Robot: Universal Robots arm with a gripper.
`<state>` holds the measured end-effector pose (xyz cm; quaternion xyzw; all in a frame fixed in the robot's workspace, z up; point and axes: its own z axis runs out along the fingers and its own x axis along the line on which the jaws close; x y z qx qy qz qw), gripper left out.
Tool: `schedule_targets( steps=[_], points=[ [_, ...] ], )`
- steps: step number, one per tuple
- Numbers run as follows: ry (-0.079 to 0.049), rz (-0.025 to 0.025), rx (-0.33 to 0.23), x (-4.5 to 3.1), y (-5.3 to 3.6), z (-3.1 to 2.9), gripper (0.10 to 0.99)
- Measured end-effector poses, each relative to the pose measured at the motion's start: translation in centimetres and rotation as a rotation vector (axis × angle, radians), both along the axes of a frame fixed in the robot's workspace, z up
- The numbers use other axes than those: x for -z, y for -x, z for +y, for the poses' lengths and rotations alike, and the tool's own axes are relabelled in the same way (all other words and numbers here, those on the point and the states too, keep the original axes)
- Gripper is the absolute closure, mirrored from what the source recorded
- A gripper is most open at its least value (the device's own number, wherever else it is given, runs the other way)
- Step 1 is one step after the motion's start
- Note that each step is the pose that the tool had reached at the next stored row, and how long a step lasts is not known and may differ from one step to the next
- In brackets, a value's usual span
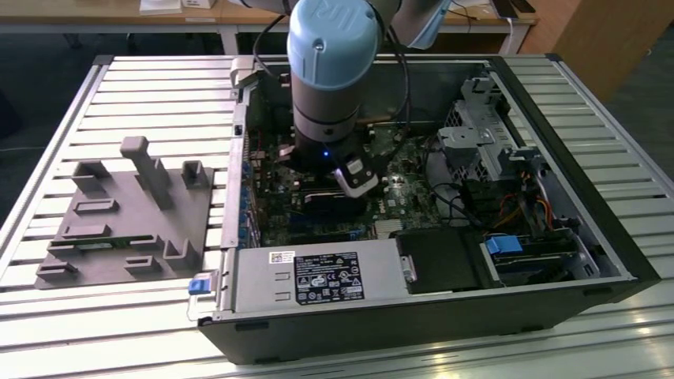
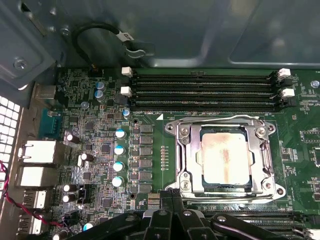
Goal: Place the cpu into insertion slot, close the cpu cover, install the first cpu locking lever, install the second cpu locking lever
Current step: 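Install the second cpu locking lever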
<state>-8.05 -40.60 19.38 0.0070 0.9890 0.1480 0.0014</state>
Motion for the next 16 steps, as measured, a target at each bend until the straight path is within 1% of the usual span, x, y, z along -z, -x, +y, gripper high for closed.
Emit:
schedule_targets(
  steps=[3, 7, 10, 14, 16],
  points=[
    [-0.002, 0.0, 0.0, -0.16, 0.0, 0.0, 0.98],
    [-0.006, 0.0002, 0.0, -0.19, -0.01, 0.1, 0.98],
    [-0.007, 0.0, 0.0, -0.18, 0.0, 0.42, 0.98],
    [-0.007, 0.0, 0.0, -0.16, 0.0, 1.05, 0.98],
    [-0.007, 0.0, 0.0, -0.1, -0.01, 1.08, 0.98]
  ],
)
